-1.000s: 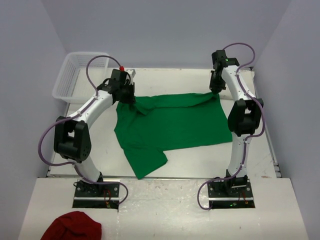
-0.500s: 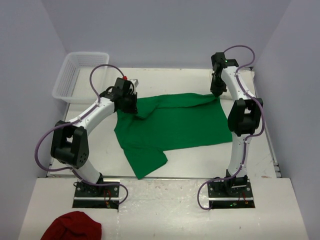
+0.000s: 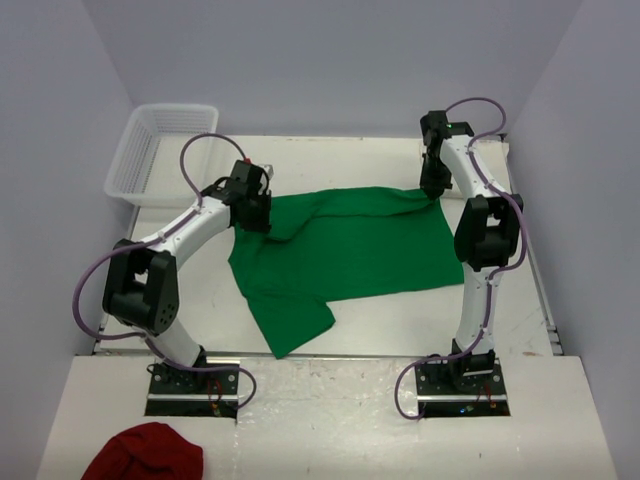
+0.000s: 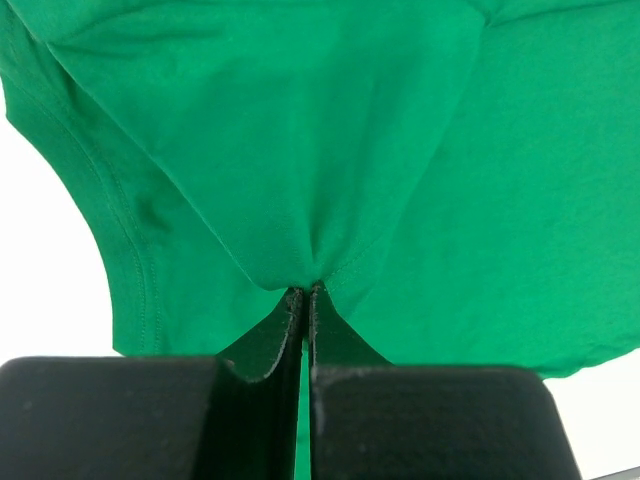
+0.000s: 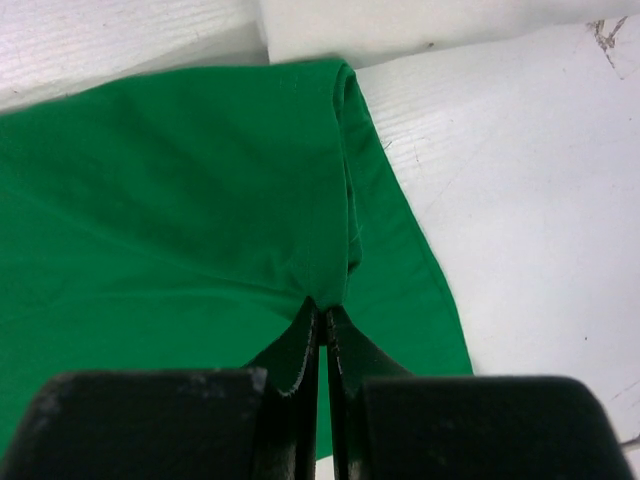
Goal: Fold and stack the t-shirts
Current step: Grap the side of the flattened tshirt furthest away from the robot with both arms, then fold the flattened tshirt in 1/3 of the way
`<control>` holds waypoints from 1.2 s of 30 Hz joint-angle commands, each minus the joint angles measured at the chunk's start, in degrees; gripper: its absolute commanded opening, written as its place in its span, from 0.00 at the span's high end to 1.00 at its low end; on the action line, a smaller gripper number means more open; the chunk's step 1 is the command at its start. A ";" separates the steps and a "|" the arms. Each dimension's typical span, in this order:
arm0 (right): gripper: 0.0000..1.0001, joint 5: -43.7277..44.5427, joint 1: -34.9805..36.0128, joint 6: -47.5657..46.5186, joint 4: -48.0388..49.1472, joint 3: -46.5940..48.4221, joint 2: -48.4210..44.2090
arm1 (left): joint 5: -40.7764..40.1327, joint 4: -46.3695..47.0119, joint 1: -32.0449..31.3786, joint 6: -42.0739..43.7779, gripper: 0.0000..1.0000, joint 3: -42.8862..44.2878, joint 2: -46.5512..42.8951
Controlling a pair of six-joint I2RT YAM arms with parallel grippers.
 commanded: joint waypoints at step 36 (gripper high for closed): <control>0.80 -1.27 -0.22 1.28 -0.52 -5.33 -0.30 | -1.69 -1.96 0.06 -1.15 1.00 -0.35 2.84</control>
